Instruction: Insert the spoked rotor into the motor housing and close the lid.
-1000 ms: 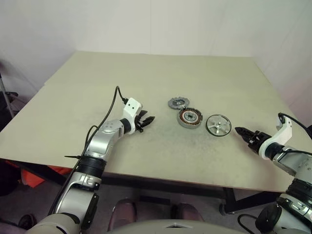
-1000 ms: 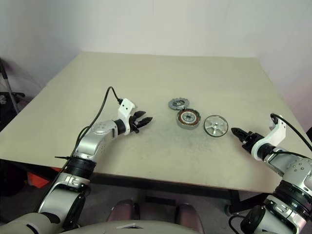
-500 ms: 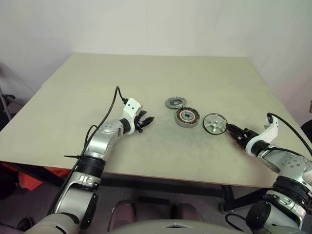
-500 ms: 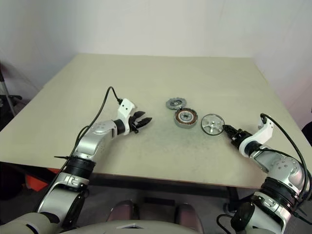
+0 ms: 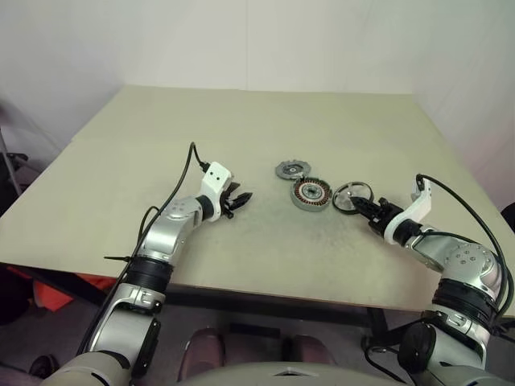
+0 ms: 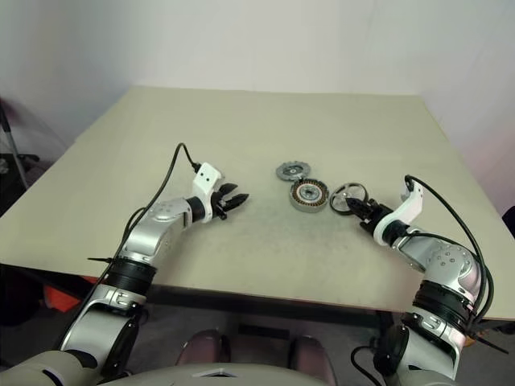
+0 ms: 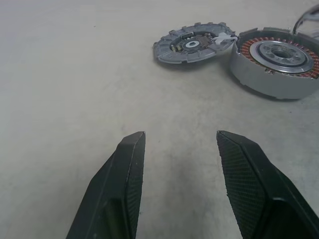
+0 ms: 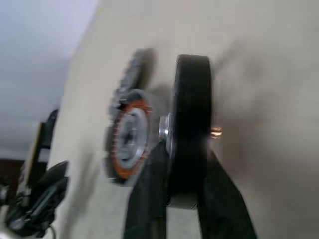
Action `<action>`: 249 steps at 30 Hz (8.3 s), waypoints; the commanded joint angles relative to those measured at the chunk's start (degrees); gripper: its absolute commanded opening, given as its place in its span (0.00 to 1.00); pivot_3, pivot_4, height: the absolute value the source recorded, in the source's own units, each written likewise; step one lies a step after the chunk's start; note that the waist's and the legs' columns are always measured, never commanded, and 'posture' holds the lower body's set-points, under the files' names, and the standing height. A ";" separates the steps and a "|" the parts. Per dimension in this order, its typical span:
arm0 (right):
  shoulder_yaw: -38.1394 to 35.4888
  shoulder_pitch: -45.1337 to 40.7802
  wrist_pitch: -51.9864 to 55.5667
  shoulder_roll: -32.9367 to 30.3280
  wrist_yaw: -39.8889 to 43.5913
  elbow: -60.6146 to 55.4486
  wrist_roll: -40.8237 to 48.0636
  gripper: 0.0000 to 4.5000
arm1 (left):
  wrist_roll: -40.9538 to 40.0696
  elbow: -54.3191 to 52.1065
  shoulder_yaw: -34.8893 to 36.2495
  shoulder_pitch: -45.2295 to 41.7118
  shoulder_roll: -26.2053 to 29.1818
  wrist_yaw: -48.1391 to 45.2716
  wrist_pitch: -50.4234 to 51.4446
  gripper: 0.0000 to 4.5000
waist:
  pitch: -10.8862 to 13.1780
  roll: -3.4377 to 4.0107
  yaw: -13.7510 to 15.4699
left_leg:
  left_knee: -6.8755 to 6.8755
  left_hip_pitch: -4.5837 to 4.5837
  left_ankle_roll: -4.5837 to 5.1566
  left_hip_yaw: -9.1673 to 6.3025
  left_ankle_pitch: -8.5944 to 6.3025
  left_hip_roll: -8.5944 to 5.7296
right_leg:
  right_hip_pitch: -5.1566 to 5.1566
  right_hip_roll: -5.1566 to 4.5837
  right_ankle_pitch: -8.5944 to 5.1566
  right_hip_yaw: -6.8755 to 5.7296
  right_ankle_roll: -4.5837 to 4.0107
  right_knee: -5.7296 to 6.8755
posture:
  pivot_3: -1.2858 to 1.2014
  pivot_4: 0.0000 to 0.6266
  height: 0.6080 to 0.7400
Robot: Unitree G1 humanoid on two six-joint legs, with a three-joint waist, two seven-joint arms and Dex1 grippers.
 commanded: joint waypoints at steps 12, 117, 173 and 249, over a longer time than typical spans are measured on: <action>-7.48 -6.43 -4.35 0.46 -9.78 -0.37 7.42 0.09 | 0.12 -1.41 0.04 -0.19 0.18 0.11 -1.28 0.54 | 0.03 0.09 0.12 | -0.02 -0.40 -0.03 0.01 0.02 -0.01 | -0.26 -0.03 0.01 -0.21 -0.02 -0.03 | 0.52 0.00 1.00; 15.68 6.50 -19.72 7.89 -31.35 -11.51 41.58 0.51 | 2.38 1.25 -0.38 -2.30 2.19 -1.37 -2.47 0.54 | 0.03 0.14 0.28 | -0.72 -0.41 -0.47 -0.10 0.32 -0.01 | -0.36 -0.02 -0.20 -0.60 -0.16 -0.03 | 0.52 0.00 1.00; 32.83 10.43 -13.45 -13.59 -15.48 -24.89 1.33 0.51 | 2.04 1.74 -0.81 -2.69 1.77 -2.09 -2.57 0.54 | 0.03 0.11 0.42 | -0.66 -0.35 -0.42 -0.13 0.39 -0.01 | -0.25 -0.02 -0.20 -0.59 -0.18 0.03 | 0.52 0.00 1.00; 44.08 -5.82 -34.13 -19.72 10.19 -9.81 -36.39 0.51 | 1.26 -0.76 1.17 -1.84 0.50 0.47 -3.09 0.54 | -0.04 0.13 0.35 | -0.60 -0.28 -0.17 -0.13 0.79 0.05 | -0.05 -0.26 -0.05 -0.95 -0.41 0.16 | 0.52 0.00 1.00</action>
